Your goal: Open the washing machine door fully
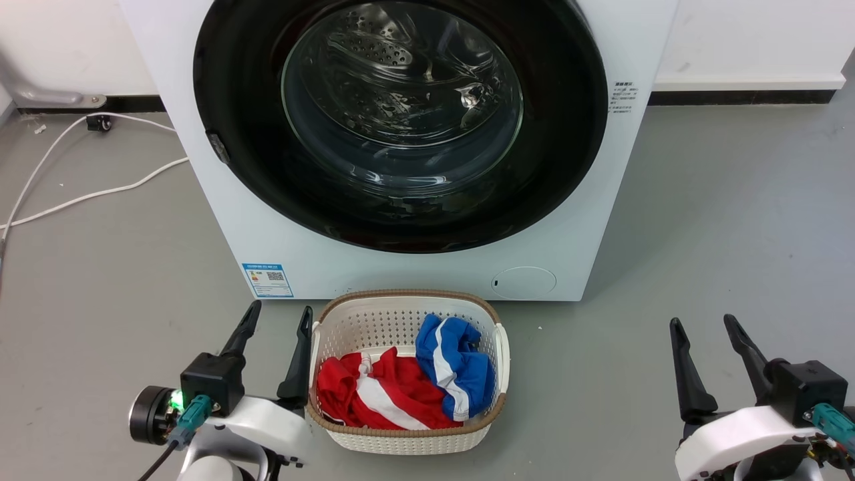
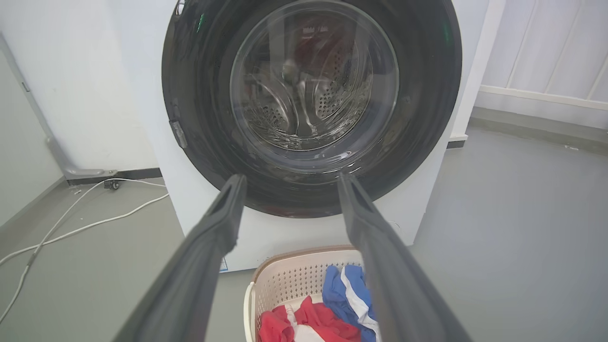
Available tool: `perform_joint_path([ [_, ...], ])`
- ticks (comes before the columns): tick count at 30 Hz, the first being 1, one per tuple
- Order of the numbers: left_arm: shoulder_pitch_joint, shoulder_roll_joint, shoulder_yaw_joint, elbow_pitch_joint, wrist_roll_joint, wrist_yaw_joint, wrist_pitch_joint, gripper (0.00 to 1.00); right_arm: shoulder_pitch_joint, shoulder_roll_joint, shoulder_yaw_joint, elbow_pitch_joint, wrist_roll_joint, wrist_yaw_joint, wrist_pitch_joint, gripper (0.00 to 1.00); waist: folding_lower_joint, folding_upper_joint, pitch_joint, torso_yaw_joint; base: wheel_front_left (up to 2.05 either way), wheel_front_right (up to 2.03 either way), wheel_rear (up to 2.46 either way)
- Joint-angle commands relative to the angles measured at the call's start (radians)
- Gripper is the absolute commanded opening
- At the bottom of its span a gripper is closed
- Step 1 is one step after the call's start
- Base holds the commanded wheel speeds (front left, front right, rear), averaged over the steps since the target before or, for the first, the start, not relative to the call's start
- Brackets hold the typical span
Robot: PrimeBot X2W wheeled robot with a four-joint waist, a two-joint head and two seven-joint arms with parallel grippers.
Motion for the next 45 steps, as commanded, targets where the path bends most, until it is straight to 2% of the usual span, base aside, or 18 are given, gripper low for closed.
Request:
perform_joint_path([
  [1,-0.007,-0.005,0.005,0.001,0.000,-0.007,-0.010,1.00,0.002,0.003,-0.001,-0.006,-0.013,0.001,-0.007,1.00,0.0000,0.0000,0.000,0.000,0.00,0.00,0.00],
  [11,-0.009,-0.011,0.005,0.019,0.037,-0.010,-0.027,1.00,-0.004,0.004,0.000,0.005,-0.053,0.001,-0.025,1.00,0.0000,0.0000,-0.001,0.001,0.00,0.00,0.00],
  [27,-0.009,-0.015,0.012,0.029,0.016,-0.013,-0.025,1.00,-0.012,0.004,-0.016,0.034,0.001,0.001,-0.041,1.00,0.0000,0.0000,-0.003,0.004,0.00,0.00,0.00],
  [30,-0.008,-0.018,0.014,0.030,0.010,-0.015,-0.024,1.00,-0.011,0.004,-0.020,0.041,0.014,0.001,-0.042,0.04,0.0000,0.0000,-0.005,0.005,0.00,0.00,0.00],
  [31,-0.008,-0.019,0.014,0.030,0.010,-0.016,-0.024,1.00,-0.011,0.004,-0.020,0.043,0.014,0.001,-0.040,0.00,0.0000,0.0000,-0.005,0.006,0.00,0.00,0.00],
  [41,-0.014,-0.026,0.010,0.041,0.001,-0.022,-0.024,1.00,-0.018,0.004,-0.053,0.059,0.064,0.001,-0.027,0.00,0.0000,0.0000,-0.005,0.009,0.00,0.00,0.00],
  [43,-0.015,-0.027,0.011,0.042,-0.002,-0.022,-0.024,1.00,-0.022,0.004,-0.069,0.071,0.113,0.001,-0.016,0.00,0.0000,0.0000,-0.004,0.010,0.00,0.00,0.00],
  [45,-0.016,-0.029,0.012,0.042,-0.003,-0.022,-0.024,1.00,-0.034,0.004,-0.086,0.093,0.243,0.001,-0.005,0.00,0.0000,0.0000,-0.003,0.012,0.00,0.00,0.00],
])
